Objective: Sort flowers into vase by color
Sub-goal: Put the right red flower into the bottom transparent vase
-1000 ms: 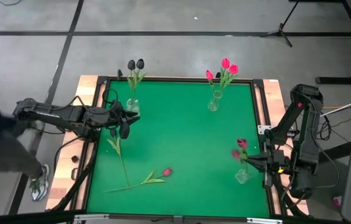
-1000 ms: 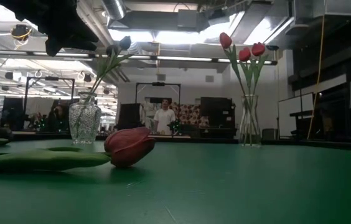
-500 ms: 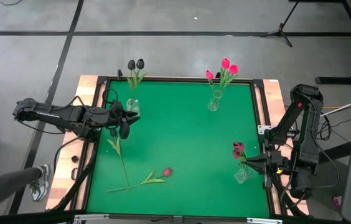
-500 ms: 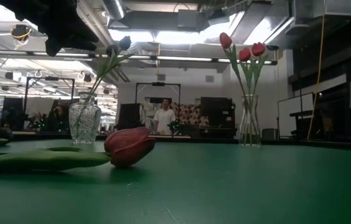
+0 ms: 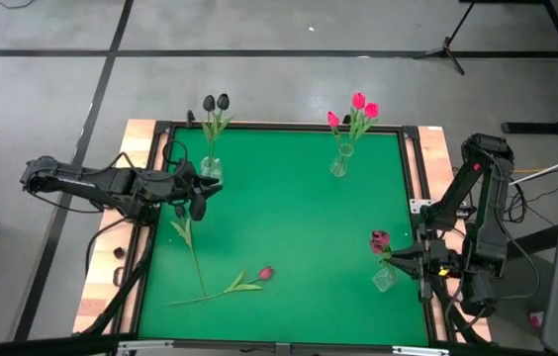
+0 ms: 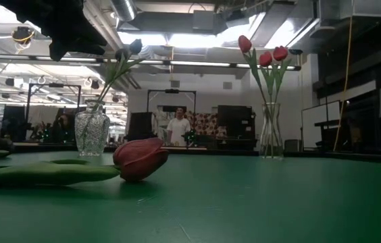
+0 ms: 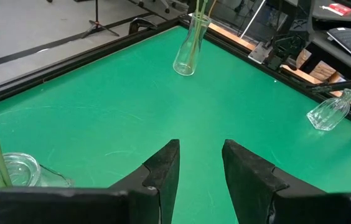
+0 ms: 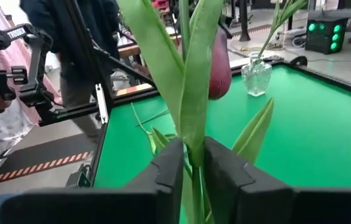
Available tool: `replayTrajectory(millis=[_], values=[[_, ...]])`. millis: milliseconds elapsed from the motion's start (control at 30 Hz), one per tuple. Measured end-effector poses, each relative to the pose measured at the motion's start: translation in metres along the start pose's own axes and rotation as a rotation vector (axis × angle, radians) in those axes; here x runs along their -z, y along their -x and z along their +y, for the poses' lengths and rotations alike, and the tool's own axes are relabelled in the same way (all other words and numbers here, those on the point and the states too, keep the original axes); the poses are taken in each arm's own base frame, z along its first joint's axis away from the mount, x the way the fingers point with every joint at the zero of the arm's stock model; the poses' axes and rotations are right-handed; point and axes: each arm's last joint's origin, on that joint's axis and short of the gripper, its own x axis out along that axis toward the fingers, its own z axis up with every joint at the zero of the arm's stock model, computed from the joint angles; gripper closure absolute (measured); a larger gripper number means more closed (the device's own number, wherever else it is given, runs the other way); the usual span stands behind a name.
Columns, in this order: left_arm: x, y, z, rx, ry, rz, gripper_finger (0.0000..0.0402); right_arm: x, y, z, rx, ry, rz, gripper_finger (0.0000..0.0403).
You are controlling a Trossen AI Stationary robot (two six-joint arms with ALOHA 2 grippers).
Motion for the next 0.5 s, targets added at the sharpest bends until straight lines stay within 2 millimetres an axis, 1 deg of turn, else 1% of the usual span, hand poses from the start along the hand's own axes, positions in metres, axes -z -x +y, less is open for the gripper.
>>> replayTrajectory(millis=[333, 500], values=[[0.0000, -0.0001, 0.0000, 0.000, 0.000, 0.000, 0.0282, 0.0019, 0.0001, 0.0005, -0.018, -0.076, 0.070, 0.0277], [0.0000, -0.0001, 0.0000, 0.000, 0.000, 0.000, 0.0282, -0.0009, 0.0013, -0.0015, -0.035, -0.156, 0.130, 0.0263]])
